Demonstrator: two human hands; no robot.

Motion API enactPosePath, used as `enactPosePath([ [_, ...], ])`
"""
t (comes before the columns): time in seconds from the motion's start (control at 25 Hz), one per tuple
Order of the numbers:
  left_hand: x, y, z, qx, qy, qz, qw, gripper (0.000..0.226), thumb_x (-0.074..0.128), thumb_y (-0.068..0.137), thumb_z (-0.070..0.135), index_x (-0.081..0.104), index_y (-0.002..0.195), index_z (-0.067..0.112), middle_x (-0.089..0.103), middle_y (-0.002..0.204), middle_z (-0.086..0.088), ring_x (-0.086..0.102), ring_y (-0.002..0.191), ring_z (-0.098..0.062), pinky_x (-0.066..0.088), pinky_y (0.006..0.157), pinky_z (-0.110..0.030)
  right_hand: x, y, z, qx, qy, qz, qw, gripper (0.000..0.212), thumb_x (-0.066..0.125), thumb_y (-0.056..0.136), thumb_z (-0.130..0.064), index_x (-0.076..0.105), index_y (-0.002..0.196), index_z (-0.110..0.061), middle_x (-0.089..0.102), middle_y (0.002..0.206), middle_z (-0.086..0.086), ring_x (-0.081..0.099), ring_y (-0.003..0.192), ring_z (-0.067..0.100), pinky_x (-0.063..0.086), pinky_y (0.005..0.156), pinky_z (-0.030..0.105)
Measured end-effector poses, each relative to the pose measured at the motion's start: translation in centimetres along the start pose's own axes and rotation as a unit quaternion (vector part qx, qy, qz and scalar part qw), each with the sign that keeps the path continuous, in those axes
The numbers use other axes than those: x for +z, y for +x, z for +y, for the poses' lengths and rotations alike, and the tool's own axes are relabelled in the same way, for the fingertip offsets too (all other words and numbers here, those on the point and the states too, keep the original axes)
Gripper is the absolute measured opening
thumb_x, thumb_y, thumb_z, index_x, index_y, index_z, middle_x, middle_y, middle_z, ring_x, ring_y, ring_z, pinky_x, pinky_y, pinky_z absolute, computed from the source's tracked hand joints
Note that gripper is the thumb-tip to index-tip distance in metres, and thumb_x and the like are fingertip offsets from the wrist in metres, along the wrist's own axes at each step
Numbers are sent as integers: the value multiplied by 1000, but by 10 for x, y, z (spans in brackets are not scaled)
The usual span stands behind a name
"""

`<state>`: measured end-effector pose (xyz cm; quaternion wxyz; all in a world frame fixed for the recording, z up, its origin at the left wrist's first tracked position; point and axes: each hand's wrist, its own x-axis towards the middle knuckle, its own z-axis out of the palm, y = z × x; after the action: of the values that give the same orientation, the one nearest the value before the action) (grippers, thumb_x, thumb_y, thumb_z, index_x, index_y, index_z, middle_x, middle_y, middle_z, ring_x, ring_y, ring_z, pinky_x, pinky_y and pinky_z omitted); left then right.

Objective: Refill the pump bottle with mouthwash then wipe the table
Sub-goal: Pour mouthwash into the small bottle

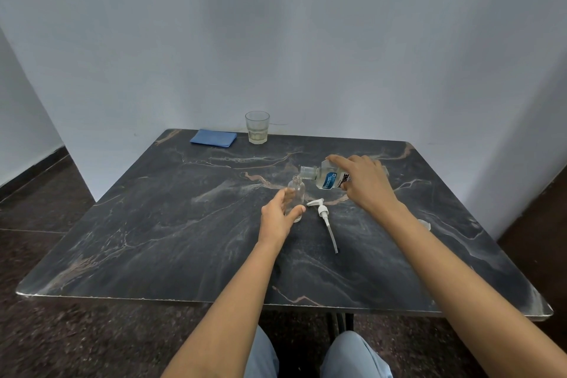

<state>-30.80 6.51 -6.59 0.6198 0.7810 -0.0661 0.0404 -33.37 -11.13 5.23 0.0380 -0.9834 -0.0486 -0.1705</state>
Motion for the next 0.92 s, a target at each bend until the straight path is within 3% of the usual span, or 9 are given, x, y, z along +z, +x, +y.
enactPosePath([
  [0.92,1,1,-3,0,-4,2,1000,48,75,82,11,57,126,14,63,126,-1,59,118,-12,45,106,-35,-3,1,-2,-3,-11,-5,1000,60,62,88,-14,39,140,-32,59,123,6,49,115,27,34,100,42],
])
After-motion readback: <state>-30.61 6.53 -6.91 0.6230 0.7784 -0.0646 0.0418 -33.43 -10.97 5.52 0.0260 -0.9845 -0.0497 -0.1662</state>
